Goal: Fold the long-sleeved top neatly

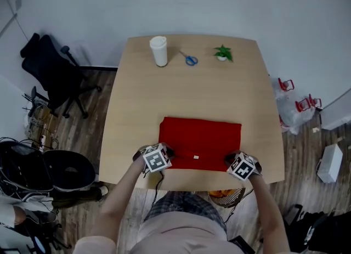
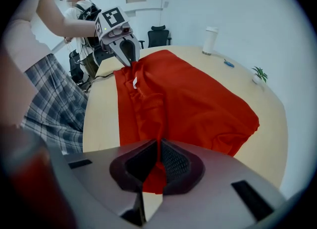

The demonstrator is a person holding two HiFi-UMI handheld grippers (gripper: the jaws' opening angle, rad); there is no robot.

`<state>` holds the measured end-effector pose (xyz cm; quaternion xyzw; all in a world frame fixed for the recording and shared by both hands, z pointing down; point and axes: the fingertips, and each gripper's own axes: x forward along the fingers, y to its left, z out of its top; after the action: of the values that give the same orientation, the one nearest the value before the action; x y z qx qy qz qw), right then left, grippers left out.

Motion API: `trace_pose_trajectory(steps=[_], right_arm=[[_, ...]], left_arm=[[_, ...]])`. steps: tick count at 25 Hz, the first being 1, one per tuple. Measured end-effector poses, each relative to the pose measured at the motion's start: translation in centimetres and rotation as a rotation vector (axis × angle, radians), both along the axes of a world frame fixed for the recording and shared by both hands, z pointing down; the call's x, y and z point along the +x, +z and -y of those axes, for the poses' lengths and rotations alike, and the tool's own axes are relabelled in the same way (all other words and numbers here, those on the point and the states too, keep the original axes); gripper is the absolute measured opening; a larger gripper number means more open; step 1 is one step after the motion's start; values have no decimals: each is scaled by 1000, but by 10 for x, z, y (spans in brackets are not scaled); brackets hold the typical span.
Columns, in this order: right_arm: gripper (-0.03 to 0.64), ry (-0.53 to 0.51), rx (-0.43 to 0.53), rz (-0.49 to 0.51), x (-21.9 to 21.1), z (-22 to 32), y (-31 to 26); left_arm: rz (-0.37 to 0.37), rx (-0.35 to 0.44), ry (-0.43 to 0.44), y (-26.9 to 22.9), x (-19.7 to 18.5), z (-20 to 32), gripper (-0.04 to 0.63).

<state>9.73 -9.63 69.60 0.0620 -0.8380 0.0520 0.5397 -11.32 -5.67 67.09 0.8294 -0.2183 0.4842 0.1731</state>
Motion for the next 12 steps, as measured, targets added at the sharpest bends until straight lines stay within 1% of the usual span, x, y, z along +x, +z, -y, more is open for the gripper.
trace_pose_trajectory(steps=[3,5,7,10,12], right_arm=[[58,19,-14,10,1,-2,1],[104,19,-10,28,-1,-2,-8],[148,18,4,81,-9,-1,-24],[171,-10,-11,162,-30,-7,-38],[179,-54,-12,163,-42,-12,-34]], left_arm=[[-14,-19,-20,1,1,-3,70],[-21,-19,-30,-3,0,-3,113],[-13,-6,-28,-7,1,-4,153],[8,24,-18,-8,4,-2,156],[22,48,-13,-8,9,1,155]])
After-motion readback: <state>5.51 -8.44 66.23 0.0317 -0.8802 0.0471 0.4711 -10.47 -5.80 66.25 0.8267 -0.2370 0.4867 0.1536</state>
